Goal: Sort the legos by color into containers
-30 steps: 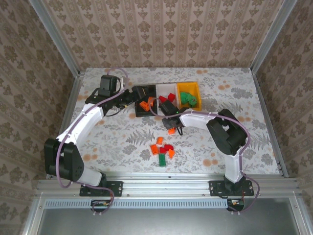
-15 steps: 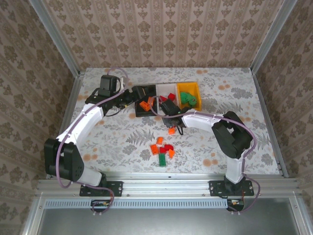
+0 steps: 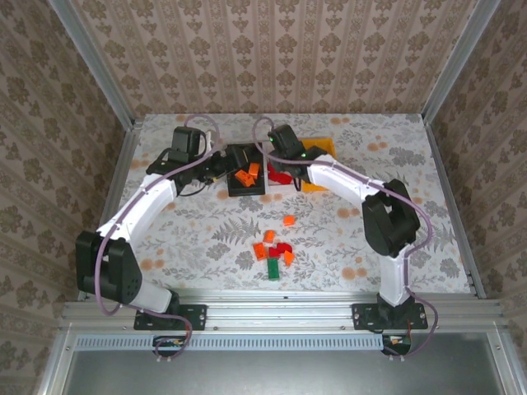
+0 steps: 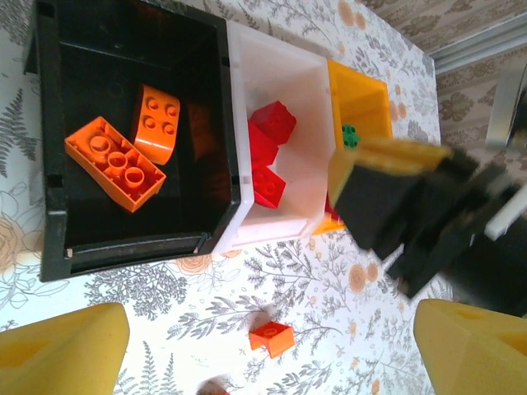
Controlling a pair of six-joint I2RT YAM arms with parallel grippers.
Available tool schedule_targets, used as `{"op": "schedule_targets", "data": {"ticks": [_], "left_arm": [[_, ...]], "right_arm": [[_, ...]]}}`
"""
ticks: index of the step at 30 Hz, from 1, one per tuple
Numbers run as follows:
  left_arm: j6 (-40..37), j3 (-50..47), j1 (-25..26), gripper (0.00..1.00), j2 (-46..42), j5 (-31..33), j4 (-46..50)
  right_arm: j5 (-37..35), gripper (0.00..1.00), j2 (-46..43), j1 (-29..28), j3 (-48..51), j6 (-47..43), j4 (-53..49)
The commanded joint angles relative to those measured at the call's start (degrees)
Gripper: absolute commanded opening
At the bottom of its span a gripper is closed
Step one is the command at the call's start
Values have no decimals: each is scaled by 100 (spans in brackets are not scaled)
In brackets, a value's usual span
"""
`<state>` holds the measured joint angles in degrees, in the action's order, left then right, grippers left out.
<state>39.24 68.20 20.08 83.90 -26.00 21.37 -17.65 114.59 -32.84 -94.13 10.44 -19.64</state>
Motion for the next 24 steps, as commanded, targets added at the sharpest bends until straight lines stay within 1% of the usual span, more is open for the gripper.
{"op": "schedule_targets", "data": {"ticks": [1,4,7,10,12,14,17,20,22,24], "left_arm": [[-35,-13,45,92,75,-132,22],[-22,-18,49,92,75,-151,11],[-13,-17,60,92,100,-172,-5],[-9,-13,71,92,128,-186,2],[-1,-17,76,92,149,-204,-9],[-9,-12,97,92,157,-204,-8],[-106,42,186,92,157,-84,127],[-243,117,383,92,173,78,277],[-401,198,560,92,225,218,440],[-632,321,872,91,305,514,691]], "right_arm": [[72,31,574,149,-545,-102,-552],[162,33,879,232,-945,-103,-718],[233,43,952,261,-1115,-122,-795],[228,52,764,261,-1077,-137,-781],[227,55,583,256,-974,-141,-719],[213,56,312,237,-815,-117,-670],[150,56,-314,152,-281,-5,-498],[154,54,-1099,79,650,352,-255],[28,53,-1664,91,1397,617,-76],[-6,52,-2161,118,2008,804,25]]}}
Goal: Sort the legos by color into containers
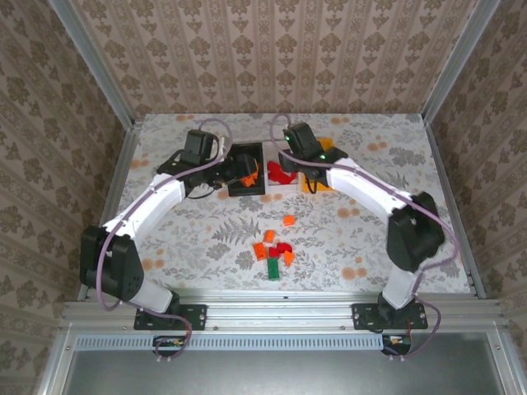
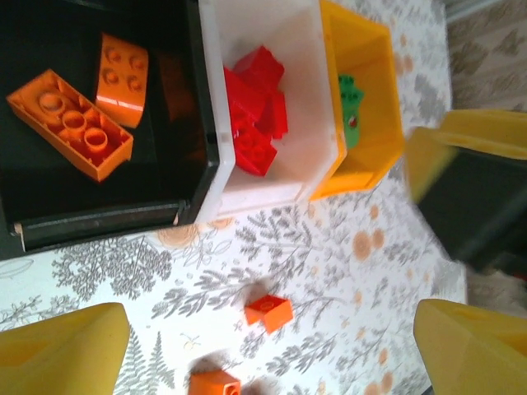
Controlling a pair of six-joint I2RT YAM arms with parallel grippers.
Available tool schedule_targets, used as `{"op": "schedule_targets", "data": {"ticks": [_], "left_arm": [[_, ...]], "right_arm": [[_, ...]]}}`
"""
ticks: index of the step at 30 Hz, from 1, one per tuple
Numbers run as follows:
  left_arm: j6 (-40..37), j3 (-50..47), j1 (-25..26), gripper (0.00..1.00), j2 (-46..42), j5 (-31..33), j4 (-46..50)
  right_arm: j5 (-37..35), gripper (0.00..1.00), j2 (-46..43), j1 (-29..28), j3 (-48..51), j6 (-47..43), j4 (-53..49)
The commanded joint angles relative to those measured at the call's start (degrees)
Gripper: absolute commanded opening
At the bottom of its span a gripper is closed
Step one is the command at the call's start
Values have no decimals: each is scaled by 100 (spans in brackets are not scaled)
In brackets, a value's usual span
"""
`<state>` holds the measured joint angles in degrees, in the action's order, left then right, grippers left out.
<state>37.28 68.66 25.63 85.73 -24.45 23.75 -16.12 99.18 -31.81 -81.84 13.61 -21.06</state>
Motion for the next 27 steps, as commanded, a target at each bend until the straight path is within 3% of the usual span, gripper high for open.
{"op": "schedule_targets", "data": {"ticks": [1,9,16,22,27], "left_arm": [[-583,343,456,90,168,533,612],[-1120,929,1563,88,574,1681,1902],[-812,378,2595,83,978,2522,1993],[-555,427,2999,73,1531,3078,2049],[-254,221,3098,68,1761,3148,1879]], "right_arm": [[-125,52,-846,37,1079,581,218],[359,51,-2319,87,2912,1005,243],[-239,54,-2991,96,3931,1135,994],[-400,51,-3294,96,4460,1298,1532],[-411,50,-3308,101,4553,1345,1580]]}}
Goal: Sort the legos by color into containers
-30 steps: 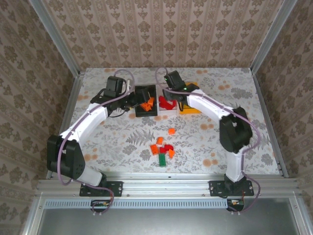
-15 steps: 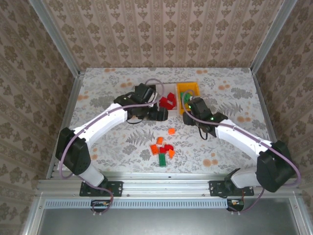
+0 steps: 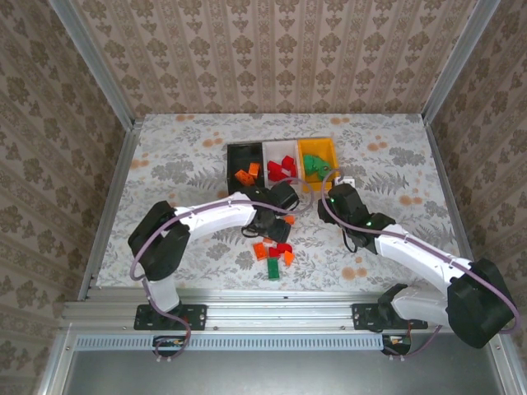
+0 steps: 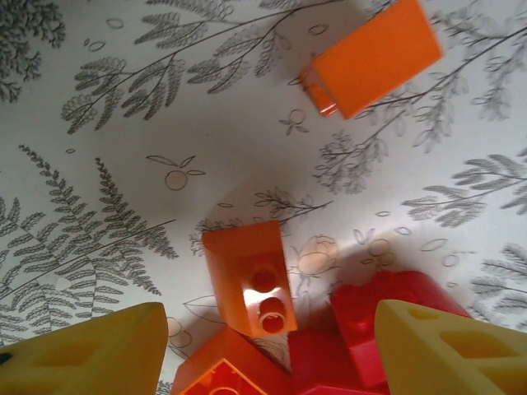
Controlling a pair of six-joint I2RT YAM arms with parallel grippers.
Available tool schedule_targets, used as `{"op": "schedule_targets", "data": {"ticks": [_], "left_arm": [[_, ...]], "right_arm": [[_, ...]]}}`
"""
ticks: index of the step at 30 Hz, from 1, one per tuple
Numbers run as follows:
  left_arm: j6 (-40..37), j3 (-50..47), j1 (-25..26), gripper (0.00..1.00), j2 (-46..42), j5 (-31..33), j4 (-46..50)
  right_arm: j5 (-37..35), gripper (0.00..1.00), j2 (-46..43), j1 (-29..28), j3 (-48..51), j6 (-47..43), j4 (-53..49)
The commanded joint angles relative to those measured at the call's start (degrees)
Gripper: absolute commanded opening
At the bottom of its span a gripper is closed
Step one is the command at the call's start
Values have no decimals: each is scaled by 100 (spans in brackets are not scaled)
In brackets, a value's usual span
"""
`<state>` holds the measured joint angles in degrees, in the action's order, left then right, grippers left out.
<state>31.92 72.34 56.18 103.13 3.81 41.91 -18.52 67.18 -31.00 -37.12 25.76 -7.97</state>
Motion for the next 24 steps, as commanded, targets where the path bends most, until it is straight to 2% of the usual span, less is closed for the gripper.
{"op": "schedule_targets", "data": {"ticks": [1,9,14,24], "left_arm": [[321,-203,49,68,63,313,11],[258,-172,44,57,458,324,-345],[261,-130,42,44,652,335,-384],[214,-187,15,26,483,637,-389]], "right_arm": [[-172,50,-108,16,83,139,281],[-11,50,-48,15,91,134,336],[-8,50,-47,7,81,105,335],[47,49,5,7,90,96,379]]}}
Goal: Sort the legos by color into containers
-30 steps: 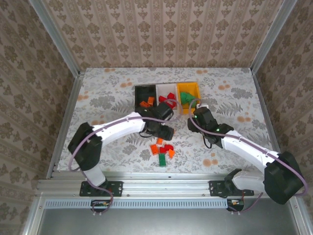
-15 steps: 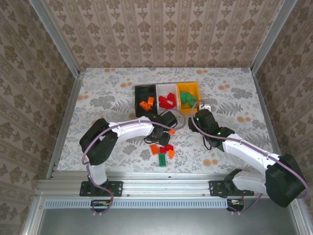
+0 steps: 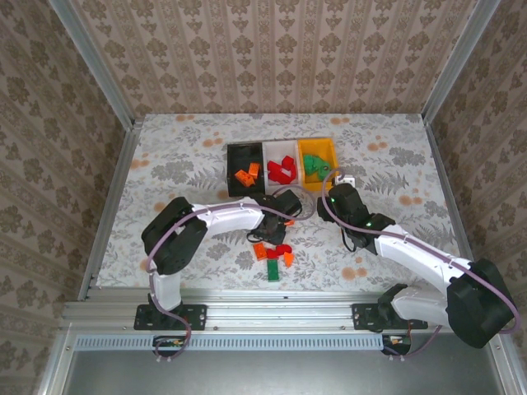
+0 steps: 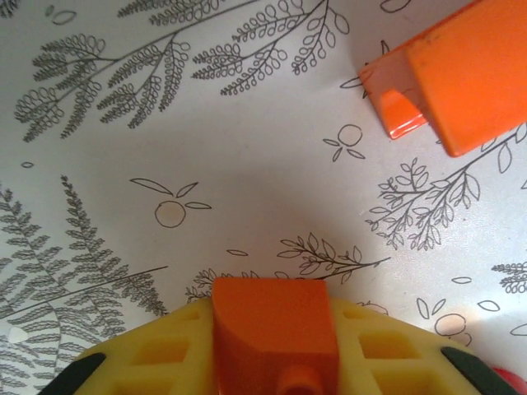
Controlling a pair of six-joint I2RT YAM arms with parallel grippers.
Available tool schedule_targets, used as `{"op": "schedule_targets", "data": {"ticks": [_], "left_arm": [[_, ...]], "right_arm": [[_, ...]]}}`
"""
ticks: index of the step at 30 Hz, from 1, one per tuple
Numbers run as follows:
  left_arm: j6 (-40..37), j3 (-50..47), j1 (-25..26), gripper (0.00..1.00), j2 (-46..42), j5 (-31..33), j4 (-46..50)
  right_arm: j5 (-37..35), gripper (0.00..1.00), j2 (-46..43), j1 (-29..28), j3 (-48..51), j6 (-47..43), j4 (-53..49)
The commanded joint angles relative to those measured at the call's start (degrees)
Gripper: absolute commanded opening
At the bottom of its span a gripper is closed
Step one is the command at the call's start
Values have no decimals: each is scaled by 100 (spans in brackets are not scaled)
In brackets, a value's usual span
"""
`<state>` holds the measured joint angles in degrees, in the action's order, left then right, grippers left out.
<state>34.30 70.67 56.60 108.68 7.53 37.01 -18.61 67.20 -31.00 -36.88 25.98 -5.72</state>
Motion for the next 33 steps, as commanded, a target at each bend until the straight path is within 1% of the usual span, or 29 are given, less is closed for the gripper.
{"op": "schedule_targets", "data": {"ticks": [1,5,9,12,14,16,19,22,23,25,27,28,30,33], "left_arm": [[-44,-4,-49,25,-128,290,104],[-205,179,-74,23,-400,366,192],[-534,663,-176,24,-692,565,514],[-848,1138,-493,24,-817,821,793],[-1014,1422,-885,24,-831,869,883],[-1092,1648,-1338,25,-776,729,860],[-1162,2099,-1962,25,-469,364,829],[-1207,2842,-2341,26,98,-120,1044],[-1271,3104,-2400,27,293,-203,1113],[-1325,3578,-2470,28,666,-151,1307],[-1363,4049,-2535,30,1036,-312,1548],[-1391,4267,-2532,31,1193,-262,1653],[-1402,4477,-2552,32,1414,-145,1732],[-1269,4556,-2650,32,1646,-300,1670]], "right_arm": [[61,49,4,-6,65,83,167],[94,49,40,-2,85,96,218],[191,49,184,-28,85,136,327],[192,48,295,-56,94,153,403],[175,48,344,-55,102,162,455],[147,48,372,-57,109,153,481],[109,48,416,-62,120,140,546],[91,48,469,-63,102,127,554],[82,48,475,-64,102,127,565],[89,48,478,-64,102,128,581],[93,48,495,-64,102,128,585],[94,48,502,-64,94,127,581],[95,48,488,-64,85,118,578],[78,48,433,-66,94,107,572]]}}
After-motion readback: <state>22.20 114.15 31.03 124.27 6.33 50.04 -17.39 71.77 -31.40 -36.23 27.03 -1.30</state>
